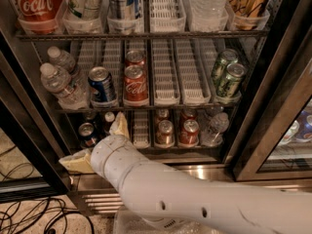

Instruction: Pick pepsi can from middle shelf of fridge

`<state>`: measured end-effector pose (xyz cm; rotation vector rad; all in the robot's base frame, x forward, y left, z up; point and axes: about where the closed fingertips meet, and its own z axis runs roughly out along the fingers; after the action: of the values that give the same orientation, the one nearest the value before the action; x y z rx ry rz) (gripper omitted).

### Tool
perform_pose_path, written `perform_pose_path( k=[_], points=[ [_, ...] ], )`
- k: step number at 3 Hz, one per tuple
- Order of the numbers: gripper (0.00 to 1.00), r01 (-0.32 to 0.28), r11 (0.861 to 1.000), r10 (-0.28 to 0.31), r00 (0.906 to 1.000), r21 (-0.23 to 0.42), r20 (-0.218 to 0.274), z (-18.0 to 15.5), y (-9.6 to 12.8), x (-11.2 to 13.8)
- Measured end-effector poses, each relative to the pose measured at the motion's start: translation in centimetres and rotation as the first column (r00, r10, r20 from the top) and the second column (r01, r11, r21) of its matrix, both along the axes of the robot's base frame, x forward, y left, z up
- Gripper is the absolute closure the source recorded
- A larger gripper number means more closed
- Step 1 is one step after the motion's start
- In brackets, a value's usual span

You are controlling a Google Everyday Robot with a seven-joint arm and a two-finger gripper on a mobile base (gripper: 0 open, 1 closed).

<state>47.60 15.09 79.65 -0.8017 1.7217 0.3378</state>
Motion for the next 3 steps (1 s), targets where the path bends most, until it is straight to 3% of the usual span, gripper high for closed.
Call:
perform_pose_path(
  k=[1, 2, 3],
  points=[
    [0.0, 0.174, 0.983, -0.17, 0.9826, -0.052, 0.075, 1.0, -4.1, 2.3],
    [0.0, 0.294, 0.953, -0.284, 0.9497, -0.066, 0.131, 1.8, -7.3, 3.3],
    [0.0, 0.295, 0.953, -0.284, 0.9496, -0.066, 0.131, 1.8, -7.3, 3.3]
  ],
)
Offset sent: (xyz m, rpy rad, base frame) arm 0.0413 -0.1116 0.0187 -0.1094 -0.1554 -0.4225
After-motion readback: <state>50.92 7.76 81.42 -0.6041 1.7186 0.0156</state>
